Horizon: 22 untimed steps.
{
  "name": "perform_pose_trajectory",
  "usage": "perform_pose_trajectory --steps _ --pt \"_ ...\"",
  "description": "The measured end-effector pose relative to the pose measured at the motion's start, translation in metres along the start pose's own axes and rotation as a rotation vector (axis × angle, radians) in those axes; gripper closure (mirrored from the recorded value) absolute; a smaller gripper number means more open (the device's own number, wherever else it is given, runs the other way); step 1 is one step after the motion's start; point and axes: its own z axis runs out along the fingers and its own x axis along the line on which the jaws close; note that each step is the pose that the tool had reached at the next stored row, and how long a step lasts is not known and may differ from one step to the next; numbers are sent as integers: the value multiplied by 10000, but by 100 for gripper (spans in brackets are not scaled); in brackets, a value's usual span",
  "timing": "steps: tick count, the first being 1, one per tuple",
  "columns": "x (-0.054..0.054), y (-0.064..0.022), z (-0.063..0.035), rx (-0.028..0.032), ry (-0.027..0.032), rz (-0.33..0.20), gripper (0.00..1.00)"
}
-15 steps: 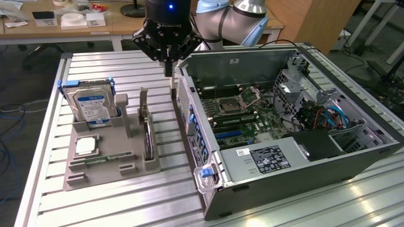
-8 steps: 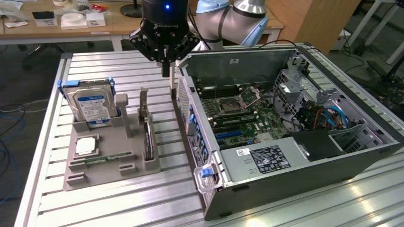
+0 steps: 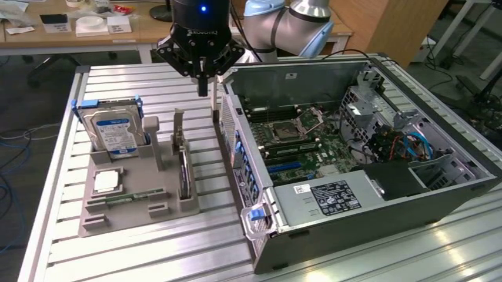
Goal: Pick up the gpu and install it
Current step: 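Reach for the gpu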
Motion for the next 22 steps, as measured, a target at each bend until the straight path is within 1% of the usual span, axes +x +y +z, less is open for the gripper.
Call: perform_pose_trajectory --steps 22 --pt "153 -21 7 2 29 1 89"
